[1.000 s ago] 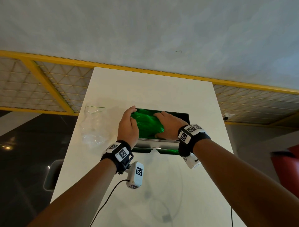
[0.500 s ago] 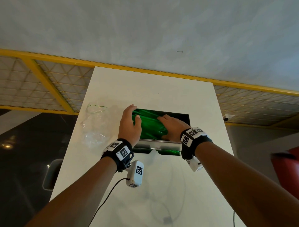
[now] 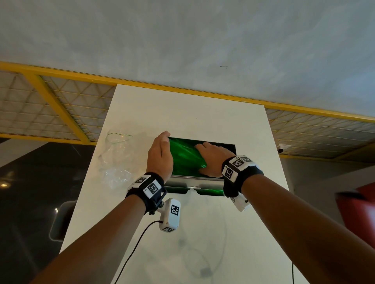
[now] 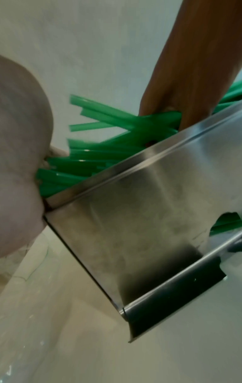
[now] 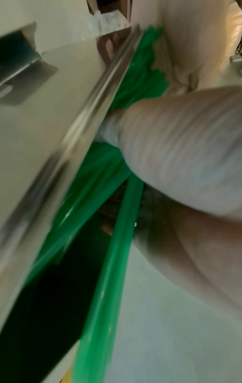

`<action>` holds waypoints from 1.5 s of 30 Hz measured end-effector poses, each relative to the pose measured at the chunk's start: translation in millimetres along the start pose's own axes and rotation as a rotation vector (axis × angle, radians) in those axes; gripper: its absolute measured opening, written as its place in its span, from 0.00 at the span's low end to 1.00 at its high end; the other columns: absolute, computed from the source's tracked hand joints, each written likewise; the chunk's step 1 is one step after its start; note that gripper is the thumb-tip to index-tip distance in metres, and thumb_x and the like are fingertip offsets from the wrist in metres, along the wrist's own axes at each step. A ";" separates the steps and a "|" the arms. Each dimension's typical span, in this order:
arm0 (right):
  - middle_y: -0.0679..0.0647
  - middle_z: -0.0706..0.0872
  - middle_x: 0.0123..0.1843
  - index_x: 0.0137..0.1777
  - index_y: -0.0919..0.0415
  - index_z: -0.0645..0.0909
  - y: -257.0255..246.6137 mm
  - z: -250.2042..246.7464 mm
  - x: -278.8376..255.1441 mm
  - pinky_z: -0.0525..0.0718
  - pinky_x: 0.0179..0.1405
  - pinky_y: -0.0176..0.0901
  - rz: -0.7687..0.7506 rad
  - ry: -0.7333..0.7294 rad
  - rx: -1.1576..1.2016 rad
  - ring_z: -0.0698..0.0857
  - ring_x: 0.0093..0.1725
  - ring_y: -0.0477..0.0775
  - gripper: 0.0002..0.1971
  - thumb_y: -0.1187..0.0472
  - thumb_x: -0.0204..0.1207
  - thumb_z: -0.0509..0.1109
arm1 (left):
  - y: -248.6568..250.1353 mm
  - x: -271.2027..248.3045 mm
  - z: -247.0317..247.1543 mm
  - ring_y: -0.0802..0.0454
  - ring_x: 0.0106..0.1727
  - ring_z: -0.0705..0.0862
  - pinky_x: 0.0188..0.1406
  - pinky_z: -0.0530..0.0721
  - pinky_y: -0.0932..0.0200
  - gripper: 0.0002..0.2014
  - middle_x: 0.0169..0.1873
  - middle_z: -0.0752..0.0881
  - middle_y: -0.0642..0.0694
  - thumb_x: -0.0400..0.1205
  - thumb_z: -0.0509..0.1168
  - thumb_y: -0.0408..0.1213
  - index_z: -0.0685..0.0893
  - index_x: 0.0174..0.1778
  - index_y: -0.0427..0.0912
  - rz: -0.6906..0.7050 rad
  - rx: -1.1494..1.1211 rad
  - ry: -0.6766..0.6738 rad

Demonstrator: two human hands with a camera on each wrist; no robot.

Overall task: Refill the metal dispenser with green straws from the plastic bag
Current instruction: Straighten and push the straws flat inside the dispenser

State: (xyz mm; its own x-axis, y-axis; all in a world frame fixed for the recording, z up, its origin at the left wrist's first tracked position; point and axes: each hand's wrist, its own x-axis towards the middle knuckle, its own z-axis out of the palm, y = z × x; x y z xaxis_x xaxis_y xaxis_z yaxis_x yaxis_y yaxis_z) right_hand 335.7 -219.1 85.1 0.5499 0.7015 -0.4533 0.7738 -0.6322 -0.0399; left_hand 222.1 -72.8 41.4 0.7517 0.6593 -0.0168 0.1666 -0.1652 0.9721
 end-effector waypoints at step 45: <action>0.59 0.64 0.87 0.91 0.51 0.52 22.2 19.4 -15.0 0.76 0.78 0.55 -0.011 -0.075 0.275 0.73 0.81 0.63 0.40 0.69 0.82 0.64 | -13.6 5.5 -0.3 0.33 0.65 0.86 0.69 0.83 0.39 0.18 0.72 0.84 0.46 0.90 0.52 0.32 0.82 0.70 0.41 0.065 0.068 0.034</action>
State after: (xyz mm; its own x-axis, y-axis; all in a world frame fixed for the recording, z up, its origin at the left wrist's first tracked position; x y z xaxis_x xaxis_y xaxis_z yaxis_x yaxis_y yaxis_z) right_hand 338.5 -250.1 73.7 0.5095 0.6891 -0.5153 0.6597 -0.6973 -0.2803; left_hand 223.8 -66.6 28.1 0.7402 0.6701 0.0546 0.1623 -0.2570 0.9527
